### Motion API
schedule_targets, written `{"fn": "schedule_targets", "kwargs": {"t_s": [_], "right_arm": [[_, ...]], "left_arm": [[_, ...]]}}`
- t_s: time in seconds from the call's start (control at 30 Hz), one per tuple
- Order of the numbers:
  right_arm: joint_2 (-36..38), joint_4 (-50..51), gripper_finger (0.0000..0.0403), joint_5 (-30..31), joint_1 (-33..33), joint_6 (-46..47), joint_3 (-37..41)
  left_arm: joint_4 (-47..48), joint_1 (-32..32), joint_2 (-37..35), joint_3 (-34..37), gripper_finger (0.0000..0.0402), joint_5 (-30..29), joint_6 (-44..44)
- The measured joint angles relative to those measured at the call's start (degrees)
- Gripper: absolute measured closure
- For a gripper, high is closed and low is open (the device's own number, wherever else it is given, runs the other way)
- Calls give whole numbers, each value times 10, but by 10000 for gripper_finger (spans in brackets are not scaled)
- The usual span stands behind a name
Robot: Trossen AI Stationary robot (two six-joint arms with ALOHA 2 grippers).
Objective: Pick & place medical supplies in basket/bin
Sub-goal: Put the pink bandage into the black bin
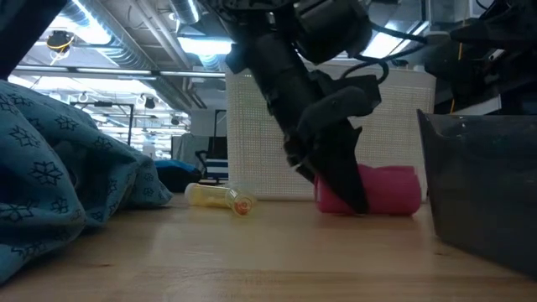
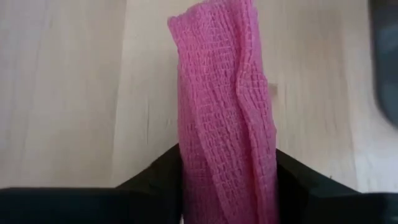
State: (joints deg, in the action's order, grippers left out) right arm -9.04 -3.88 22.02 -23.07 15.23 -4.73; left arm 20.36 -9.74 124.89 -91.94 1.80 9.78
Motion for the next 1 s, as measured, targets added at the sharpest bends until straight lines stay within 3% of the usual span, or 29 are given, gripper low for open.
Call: {"fn": "schedule_targets", "kwargs": {"t_s": [0.2, 0.6, 1.0], "right_arm": [[0, 1, 105, 0, 0, 4, 0], [0, 1, 105, 0, 0, 4, 0], [0, 10, 105, 0, 0, 4, 0]], "left_arm": [[9, 0, -1, -42, 305, 32, -18], [26, -6, -1, -87, 297, 39, -79], [87, -17, -3, -186, 299, 108, -207]]}}
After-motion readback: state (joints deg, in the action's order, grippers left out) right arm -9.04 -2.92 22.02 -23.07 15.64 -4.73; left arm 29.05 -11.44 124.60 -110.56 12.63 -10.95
